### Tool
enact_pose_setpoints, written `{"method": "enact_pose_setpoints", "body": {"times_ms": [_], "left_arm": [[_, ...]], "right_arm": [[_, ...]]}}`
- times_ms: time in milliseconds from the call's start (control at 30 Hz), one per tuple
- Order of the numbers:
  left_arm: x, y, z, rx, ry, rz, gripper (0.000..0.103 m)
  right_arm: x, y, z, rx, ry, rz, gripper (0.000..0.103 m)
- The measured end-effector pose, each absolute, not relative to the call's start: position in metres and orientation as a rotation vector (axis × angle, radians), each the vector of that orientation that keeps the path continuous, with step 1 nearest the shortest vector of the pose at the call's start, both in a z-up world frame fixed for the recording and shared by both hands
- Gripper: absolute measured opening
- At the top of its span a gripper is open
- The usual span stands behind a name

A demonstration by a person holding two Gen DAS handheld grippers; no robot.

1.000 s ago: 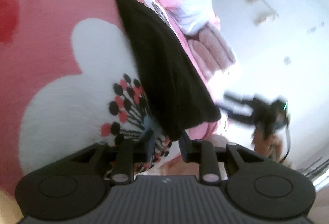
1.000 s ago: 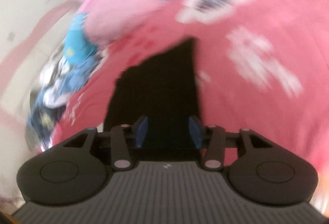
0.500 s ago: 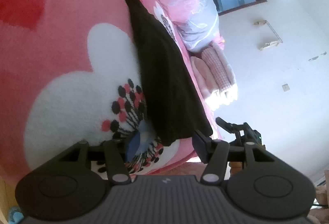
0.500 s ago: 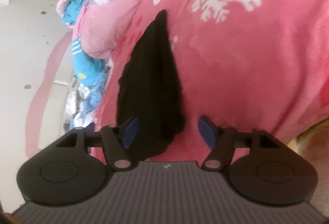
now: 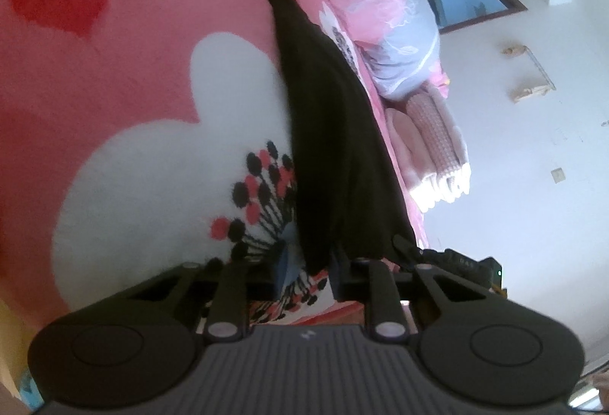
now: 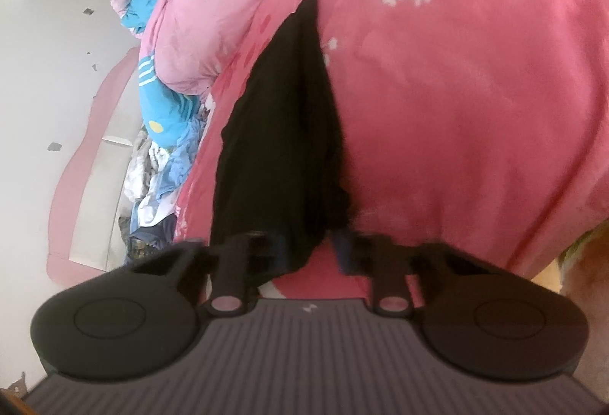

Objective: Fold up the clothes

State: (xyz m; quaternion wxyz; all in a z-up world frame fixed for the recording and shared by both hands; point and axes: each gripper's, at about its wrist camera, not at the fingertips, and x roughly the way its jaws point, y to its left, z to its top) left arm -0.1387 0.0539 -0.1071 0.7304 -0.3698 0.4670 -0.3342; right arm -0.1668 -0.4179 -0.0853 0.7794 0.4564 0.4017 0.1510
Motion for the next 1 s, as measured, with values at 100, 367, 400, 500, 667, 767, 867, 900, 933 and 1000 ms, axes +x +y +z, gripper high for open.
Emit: {"method": "enact_pose_setpoints", "body": {"times_ms": [100,367,400,500,667,767,867,900,933,1000], "left_arm": [[-0.136,0.050,-0.105,-0.789,1.032,-0.720,0.011],[-0.138,0.049,-0.095,-0.788,1.008,-0.725,0.005],[-0.139,0.050,-0.093,-0.813,1.008,-0.743,0.005],[-0.137,0.053,-0.086,-0.880,1.010,-0.786,0.005],[-0.140,0.049,-0.080,-0.825,1.014,-0.813,0.005],[-0.142,0.038,-0.102,-0.689,1.103,-0.776,0.006],[-0.149,0.042,-0.107,-0.638,1.113,-0.763,0.013],[-0.151,0.050,-0.104,-0.646,1.092,-0.757,0.024],[-0.152,0.058,-0.100,-0.654,1.070,-0.751,0.028],[-0.153,0.077,-0.089,-0.658,1.021,-0.719,0.030]], "right_arm": [[-0.173,-0.417,-0.078,0.969,0.817,0.334,0.005],[-0.183,-0.417,-0.067,0.886,0.774,0.301,0.004],[-0.186,-0.416,-0.059,0.869,0.747,0.312,0.004],[-0.185,-0.421,-0.053,0.857,0.743,0.298,0.004],[-0.188,-0.421,-0.038,0.836,0.712,0.312,0.004],[-0.190,-0.423,-0.040,0.811,0.728,0.283,0.005],[-0.195,-0.422,-0.028,0.732,0.707,0.250,0.008],[-0.197,-0.421,-0.023,0.705,0.700,0.239,0.012],[-0.199,-0.421,-0.019,0.679,0.693,0.228,0.014],[-0.203,-0.420,-0.011,0.626,0.678,0.207,0.016]]}}
